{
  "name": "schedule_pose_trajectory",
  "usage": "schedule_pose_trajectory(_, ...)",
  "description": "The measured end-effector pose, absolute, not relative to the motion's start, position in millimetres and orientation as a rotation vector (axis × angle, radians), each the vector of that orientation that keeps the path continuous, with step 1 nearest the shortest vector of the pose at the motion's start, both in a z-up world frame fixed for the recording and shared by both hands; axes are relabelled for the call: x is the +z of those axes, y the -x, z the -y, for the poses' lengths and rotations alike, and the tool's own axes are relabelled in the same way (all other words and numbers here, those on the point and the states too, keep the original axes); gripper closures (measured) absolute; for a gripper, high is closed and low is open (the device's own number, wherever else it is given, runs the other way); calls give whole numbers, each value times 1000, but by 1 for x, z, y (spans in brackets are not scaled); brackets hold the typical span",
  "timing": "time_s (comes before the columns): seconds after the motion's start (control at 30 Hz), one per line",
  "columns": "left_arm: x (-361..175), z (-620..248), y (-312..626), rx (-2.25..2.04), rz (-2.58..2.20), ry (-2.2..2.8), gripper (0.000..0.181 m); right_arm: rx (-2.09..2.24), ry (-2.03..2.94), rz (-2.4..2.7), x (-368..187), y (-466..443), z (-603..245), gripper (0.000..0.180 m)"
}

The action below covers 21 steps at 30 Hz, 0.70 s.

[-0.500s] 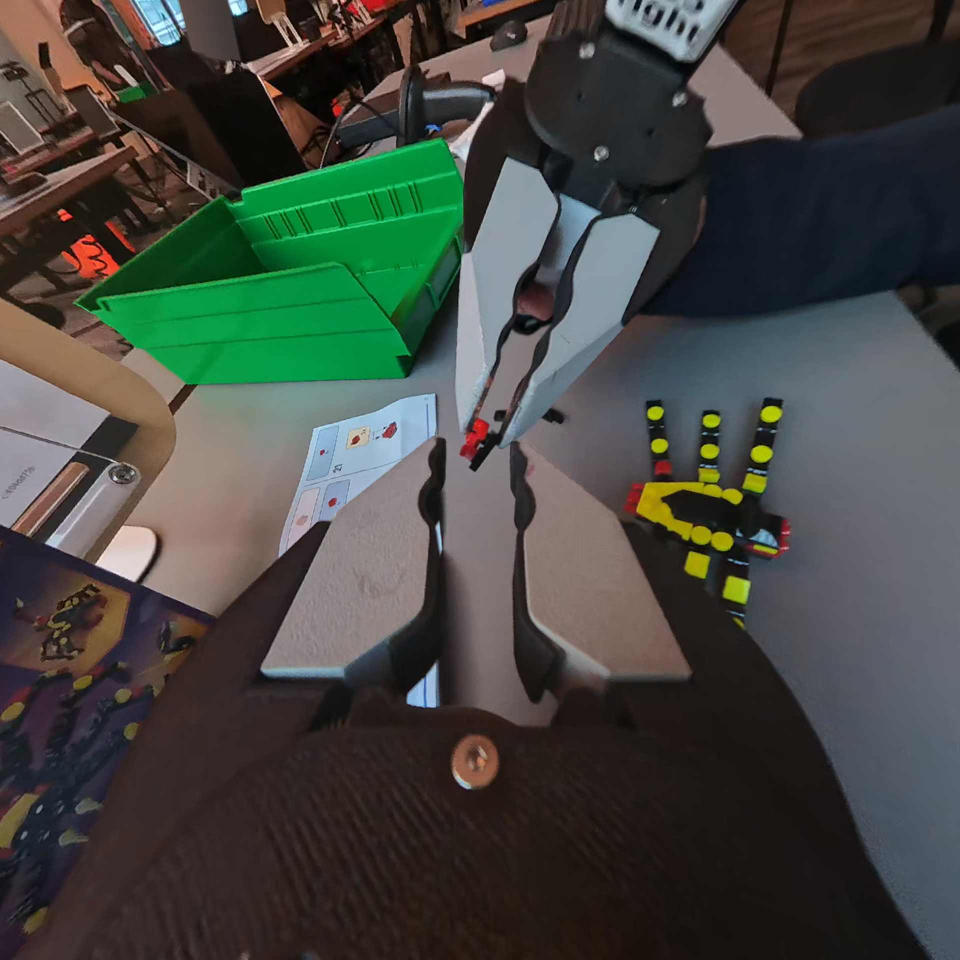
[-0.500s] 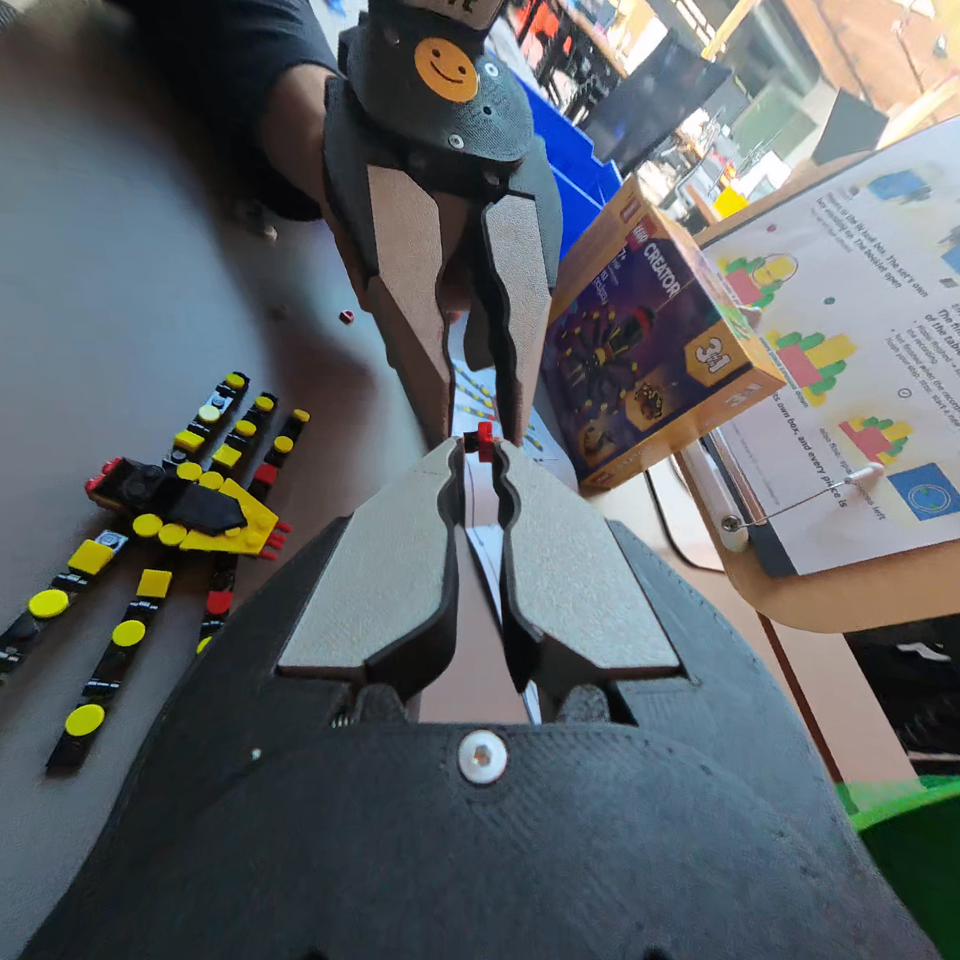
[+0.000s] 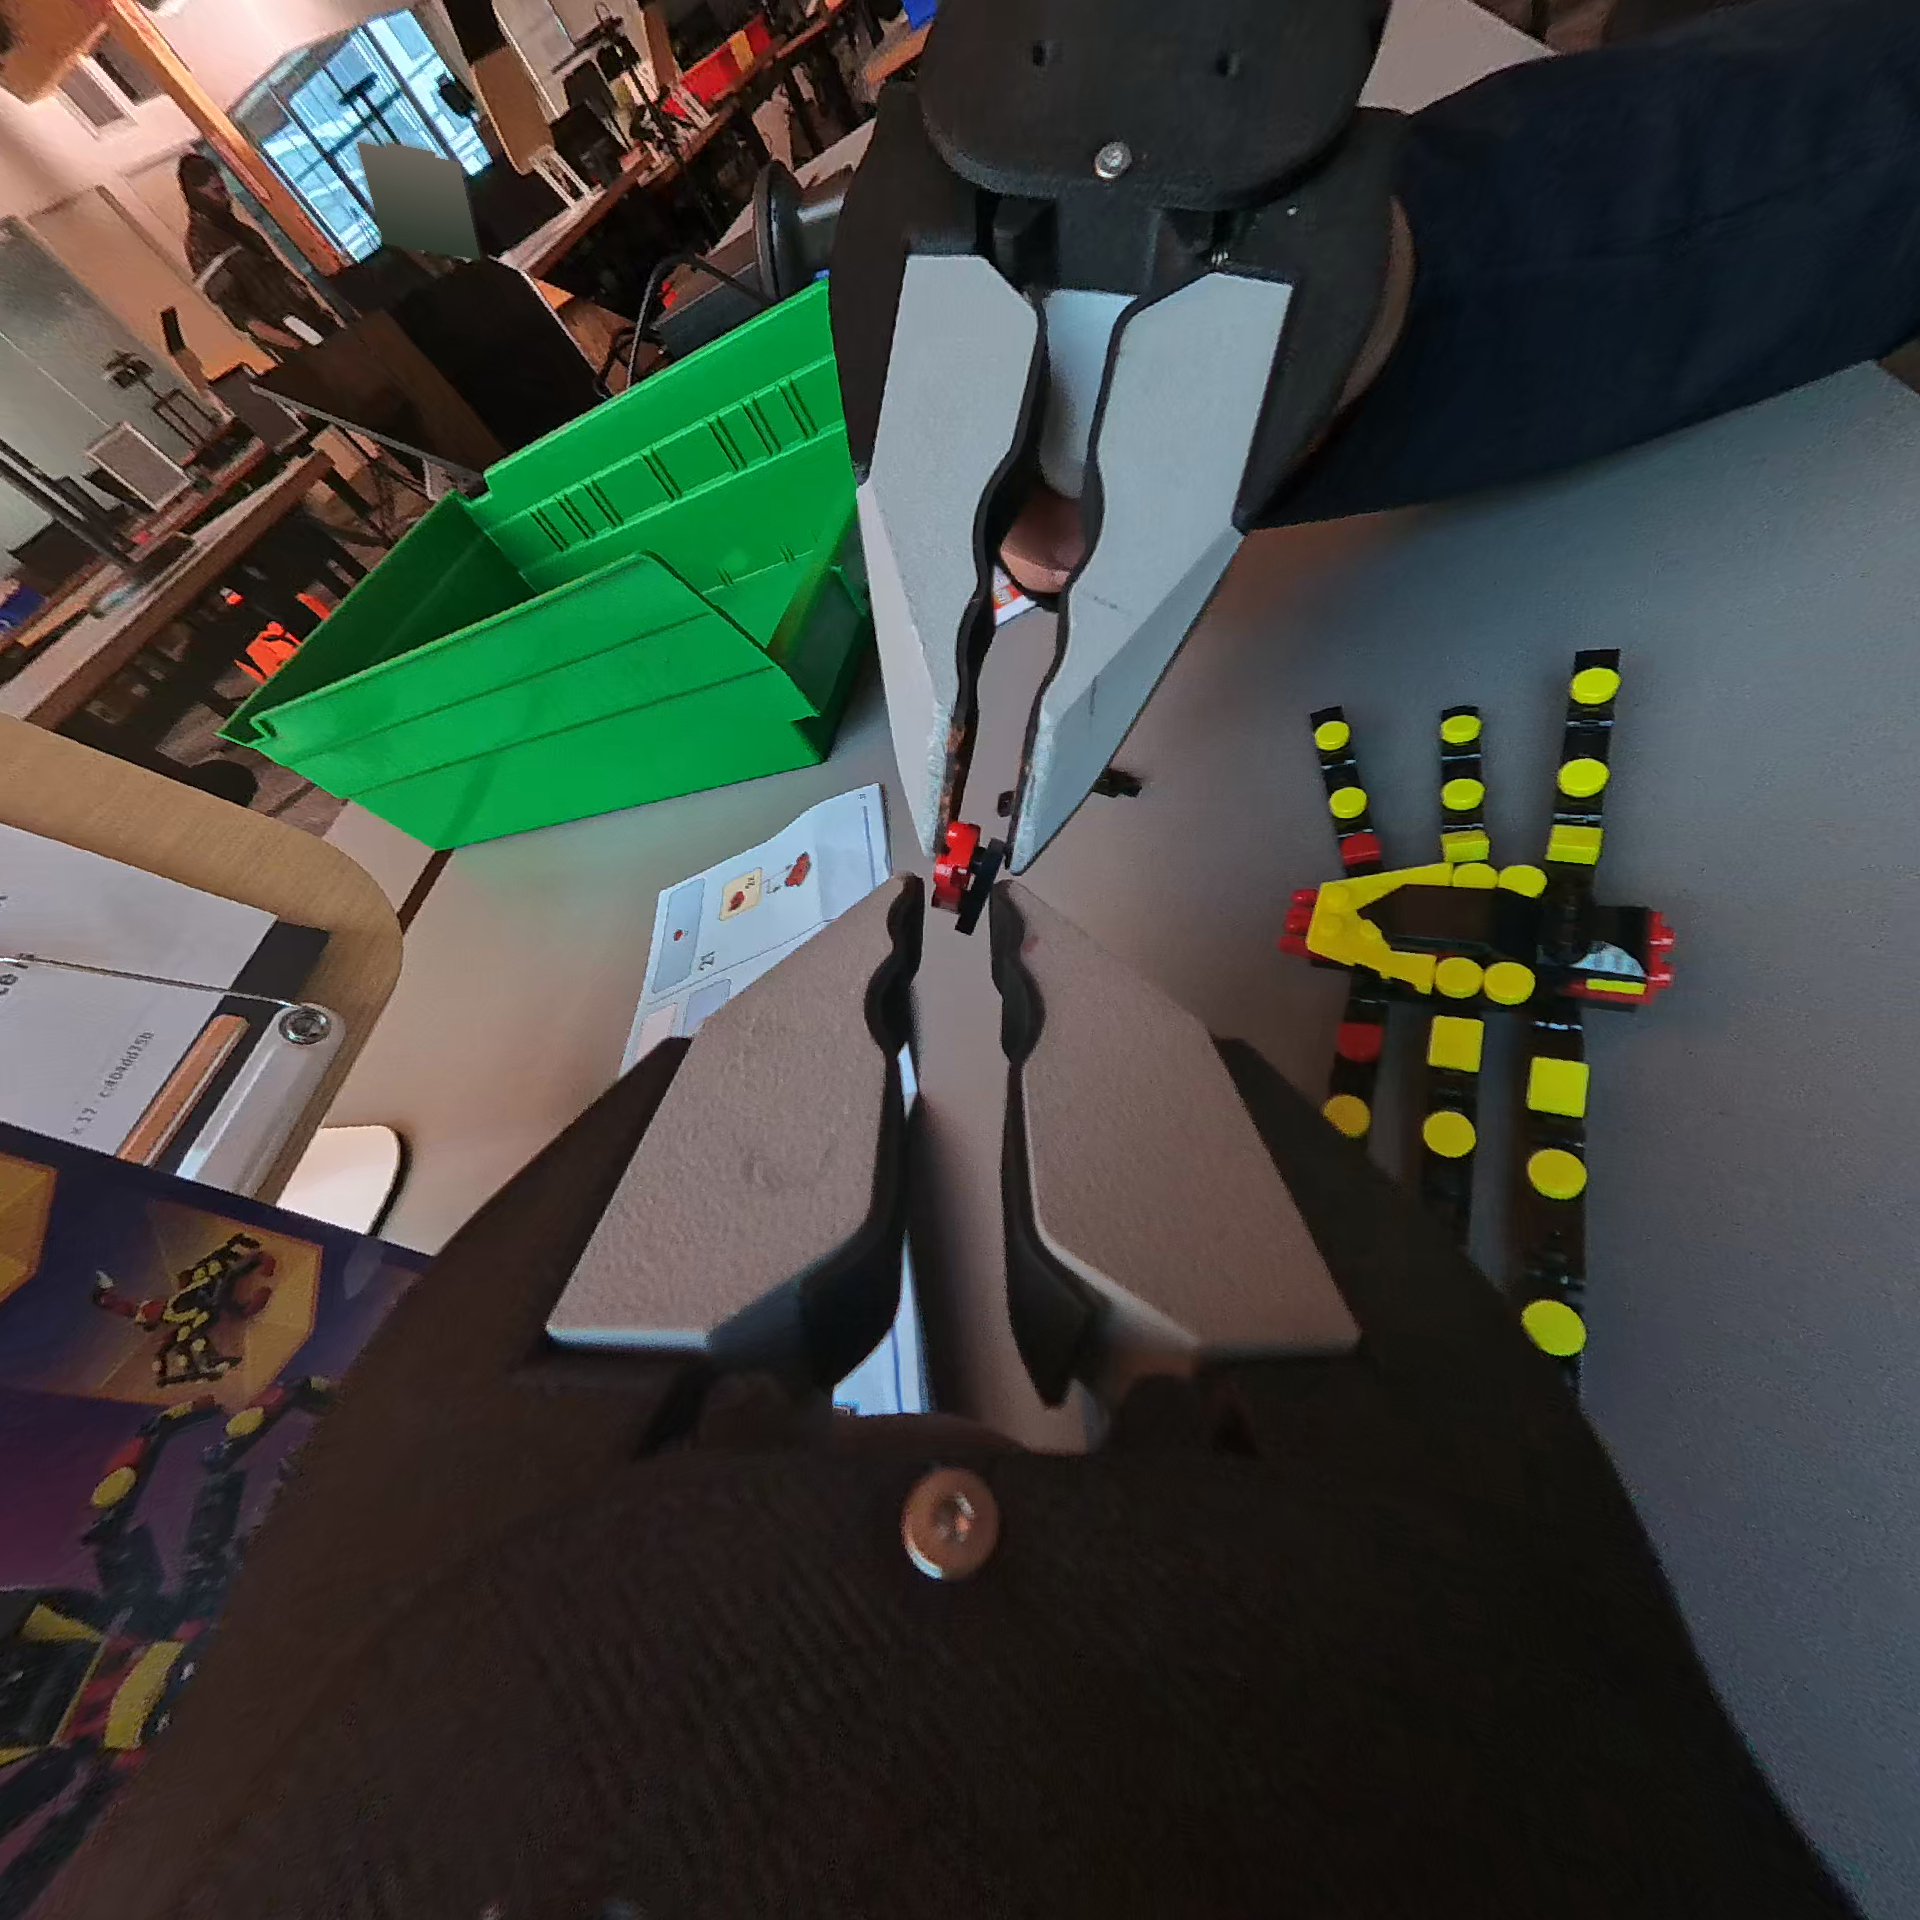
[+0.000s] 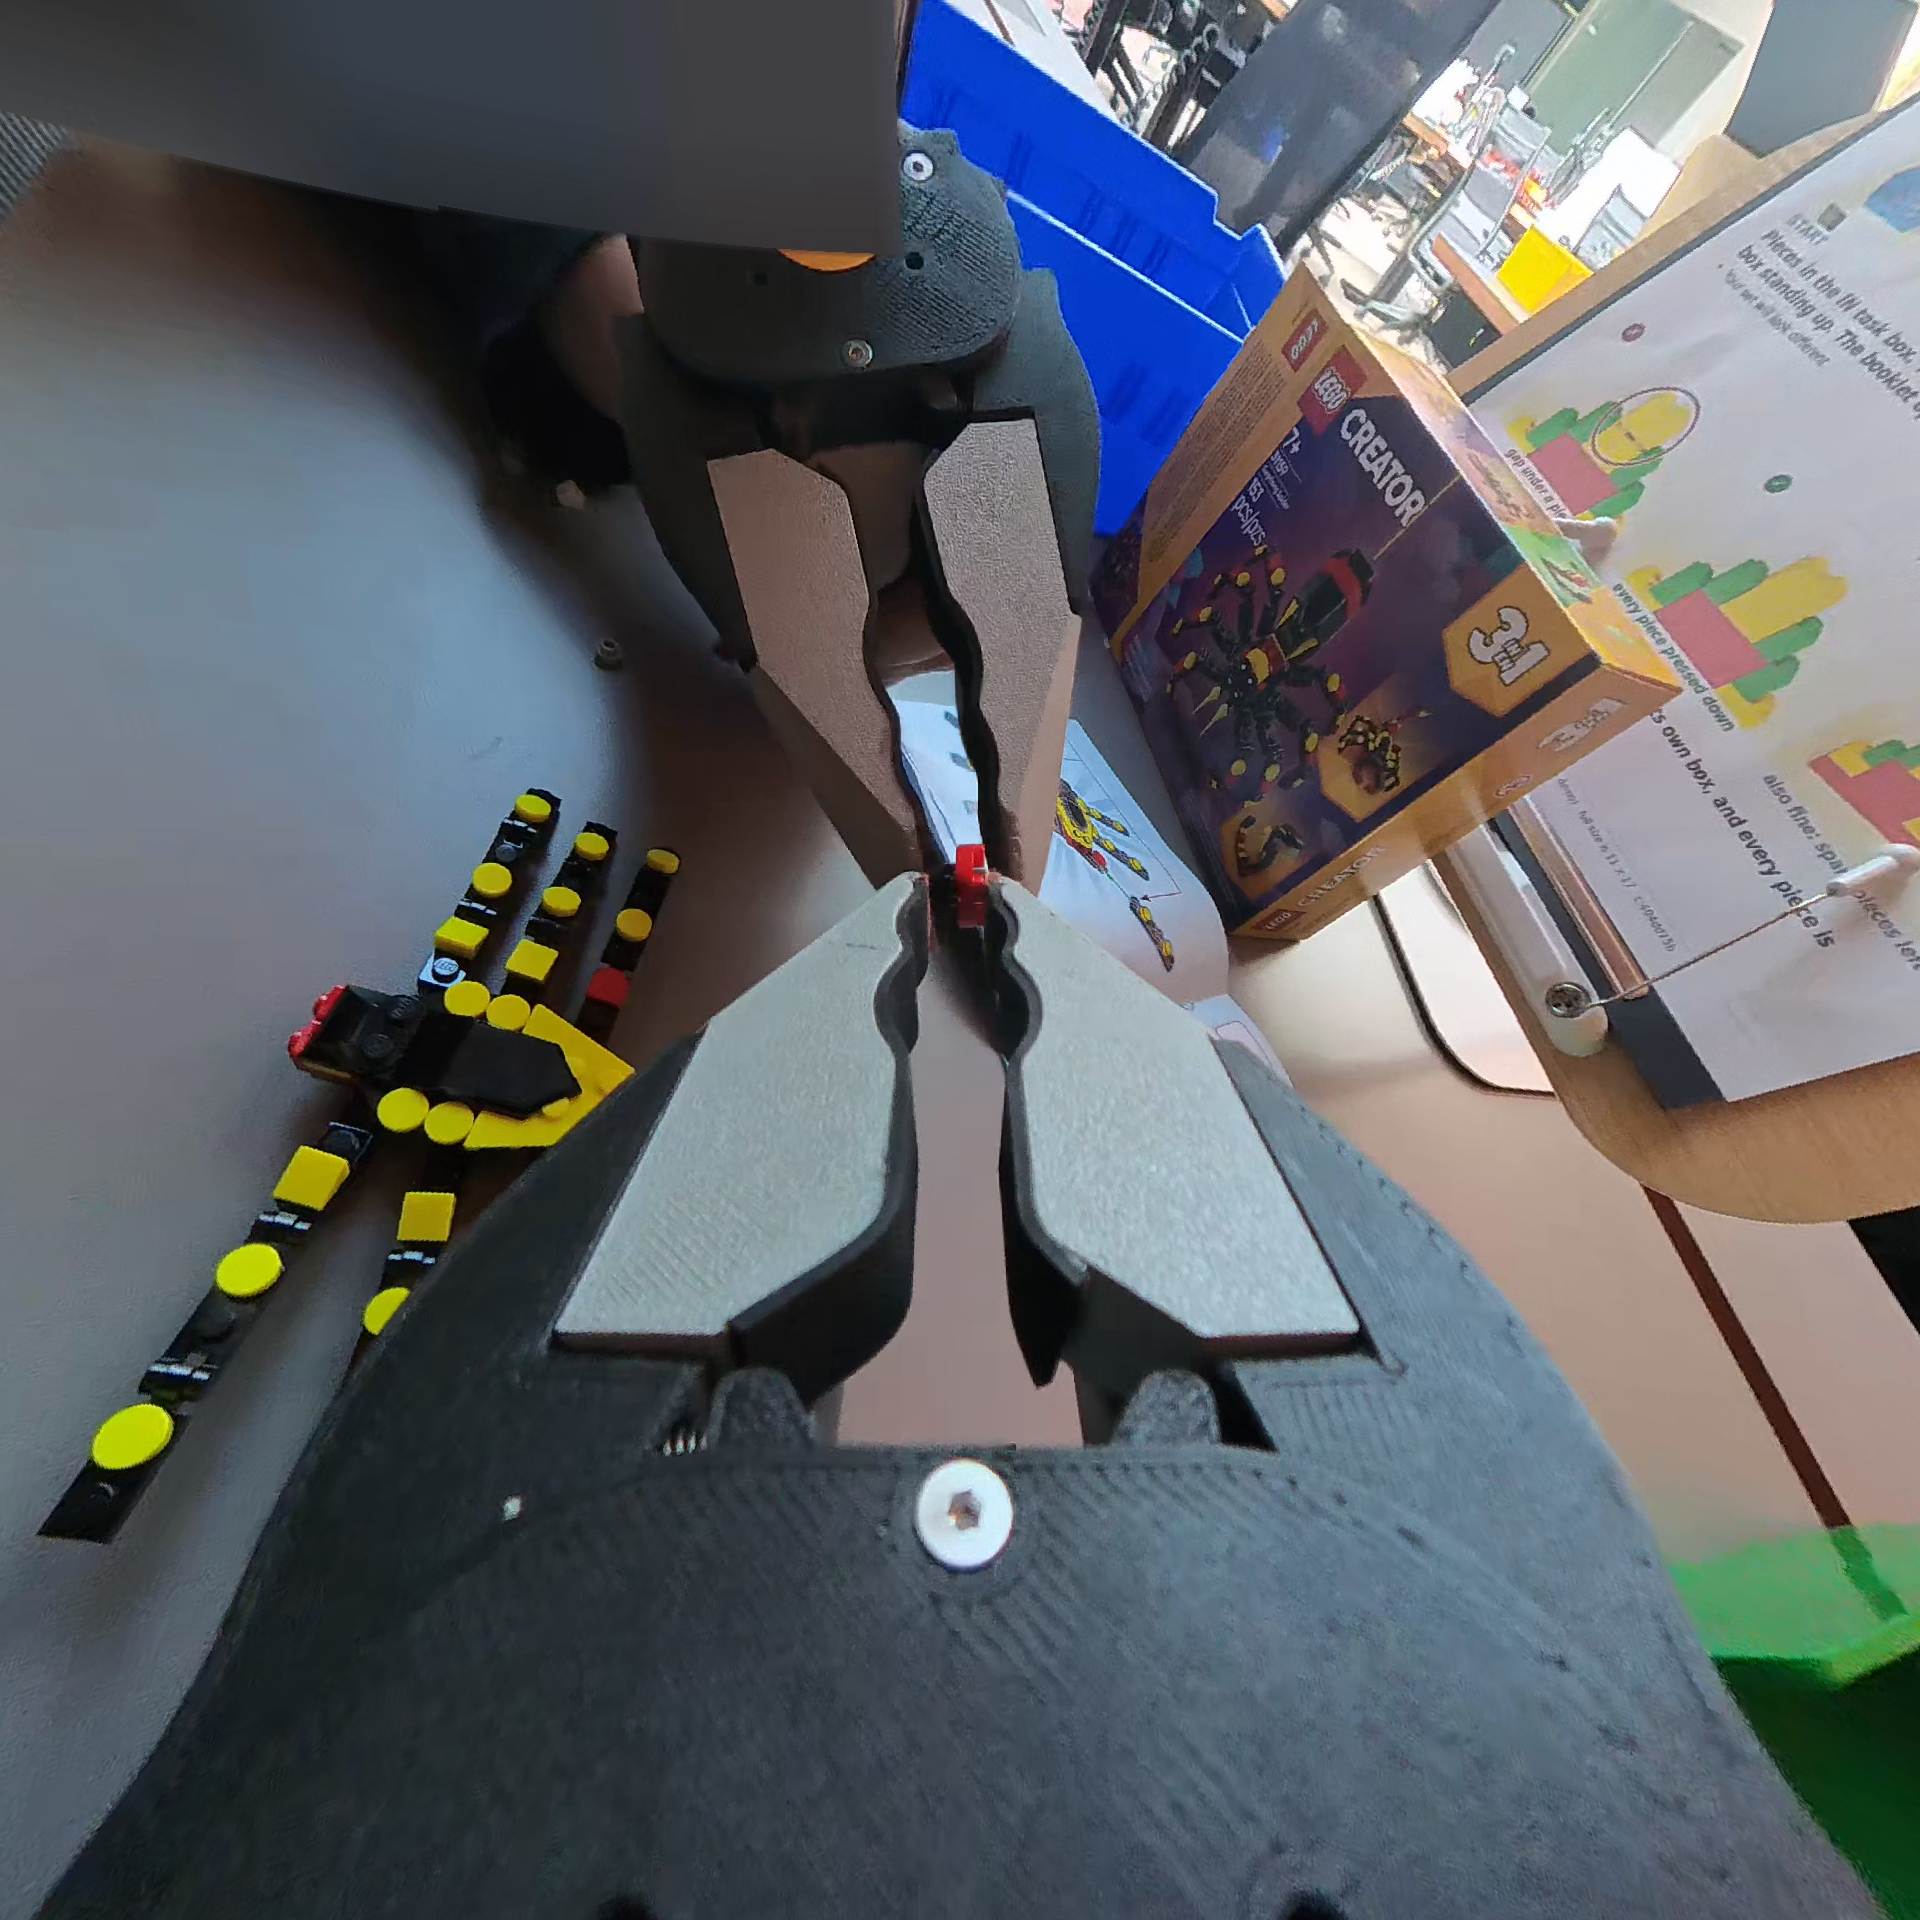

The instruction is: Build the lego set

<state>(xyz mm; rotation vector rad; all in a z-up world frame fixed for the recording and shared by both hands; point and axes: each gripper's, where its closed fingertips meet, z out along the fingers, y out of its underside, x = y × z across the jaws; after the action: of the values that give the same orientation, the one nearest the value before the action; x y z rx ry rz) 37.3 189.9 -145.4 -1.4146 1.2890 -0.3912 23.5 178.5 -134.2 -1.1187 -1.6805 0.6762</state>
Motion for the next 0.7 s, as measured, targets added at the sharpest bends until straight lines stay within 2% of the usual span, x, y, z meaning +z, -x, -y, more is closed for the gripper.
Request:
schedule_pose_trajectory(0.2, -142, -193, -32, -298, -1294, 1372, 181, 826, 1136, 1604, -125, -26, -182, 173)
schedule_pose_trajectory(0.5, -139, -190, -34, -396, -1252, 1404, 181, 945, 1165, 1566, -123, -25, -183, 173)
schedule_pose_trajectory(0.7, -143, -192, -32, -429, -1252, 1457, 181, 861, 1152, 1594, -129, -24, -185, 173)
